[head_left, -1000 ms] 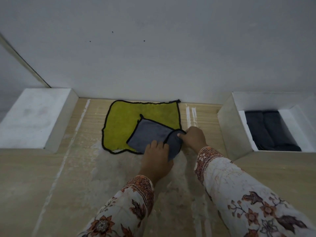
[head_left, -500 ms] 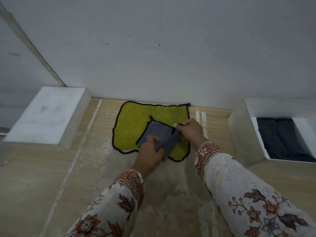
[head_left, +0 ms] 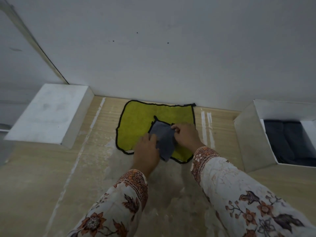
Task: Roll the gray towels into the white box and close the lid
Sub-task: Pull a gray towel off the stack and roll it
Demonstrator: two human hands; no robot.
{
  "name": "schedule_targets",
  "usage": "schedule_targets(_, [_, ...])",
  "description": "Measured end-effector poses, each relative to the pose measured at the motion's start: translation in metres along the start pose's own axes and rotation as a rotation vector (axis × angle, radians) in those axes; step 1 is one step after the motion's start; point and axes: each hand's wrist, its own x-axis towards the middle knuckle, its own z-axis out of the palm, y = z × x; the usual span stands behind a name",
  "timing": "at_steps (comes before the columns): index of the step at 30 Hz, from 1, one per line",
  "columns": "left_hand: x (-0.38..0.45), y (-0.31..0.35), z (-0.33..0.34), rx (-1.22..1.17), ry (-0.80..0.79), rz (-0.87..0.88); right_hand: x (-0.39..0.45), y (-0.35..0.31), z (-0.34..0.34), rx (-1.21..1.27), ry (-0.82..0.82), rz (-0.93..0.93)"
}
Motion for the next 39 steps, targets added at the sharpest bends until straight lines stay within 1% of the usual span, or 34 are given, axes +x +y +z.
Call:
schedule_targets(2, [0.002, 0.002, 0.001, 0.084, -0.036, 0.167, 0.000, -0.001, 0.001, -0.137, 0.024, -0.031])
schedule_targets(3, [0.003, 0.003, 0.002, 0.111, -0.065, 0.235, 0.000, -0.001, 0.000, -0.156, 0.049, -0.022])
schedule_targets(4, [0.002, 0.004, 0.003, 0.111, -0.083, 0.266, -0.001, -0.001, 0.000, -0.142, 0.069, -0.005])
schedule_targets(7, [-0.004, 0.005, 0.006, 0.050, -0.061, 0.215, -0.002, 0.001, 0.001, -0.047, 0.075, 0.050])
schedule_targets(10, [-0.007, 0.007, 0.013, 0.164, -0.110, 0.205, -0.002, 0.005, 0.001, 0.042, 0.093, 0.168])
schedule_targets(12, [-0.006, 0.011, 0.015, 0.229, -0.119, 0.162, -0.001, 0.005, -0.001, 0.061, 0.099, 0.218])
schedule_targets(15, [-0.006, 0.016, 0.018, 0.205, -0.077, 0.101, 0.001, 0.007, -0.003, 0.115, 0.063, 0.250])
schedule_targets(17, [-0.006, 0.017, 0.016, 0.164, -0.052, 0.092, 0.002, 0.008, -0.003, 0.216, 0.057, 0.288])
schedule_targets(19, [-0.005, 0.014, 0.008, 0.086, -0.011, 0.090, 0.001, 0.004, -0.004, 0.360, 0.109, 0.327])
schedule_targets(21, [-0.005, 0.008, -0.001, -0.032, 0.013, 0.079, 0.001, -0.005, -0.005, 0.488, 0.182, 0.352])
schedule_targets(24, [-0.005, -0.003, -0.012, -0.247, 0.013, 0.042, 0.005, -0.021, -0.004, 0.604, 0.252, 0.328])
schedule_targets(27, [-0.002, -0.018, -0.014, -0.416, 0.007, -0.019, 0.012, -0.037, 0.001, 0.699, 0.223, 0.299])
schedule_targets(29, [0.002, -0.027, -0.014, -0.472, 0.016, -0.106, 0.018, -0.045, 0.004, 0.741, 0.180, 0.307])
schedule_targets(31, [0.007, -0.036, -0.014, -0.441, 0.033, -0.190, 0.022, -0.048, 0.009, 0.734, 0.144, 0.302])
schedule_targets(33, [0.015, -0.044, -0.011, -0.337, 0.045, -0.218, 0.026, -0.050, 0.014, 0.703, 0.121, 0.270])
schedule_targets(36, [0.029, -0.047, -0.011, -0.324, -0.052, -0.247, 0.029, -0.052, 0.023, 0.591, 0.068, 0.169])
schedule_targets(39, [0.038, -0.047, -0.011, -0.294, -0.116, -0.246, 0.028, -0.054, 0.033, 0.377, 0.016, 0.048])
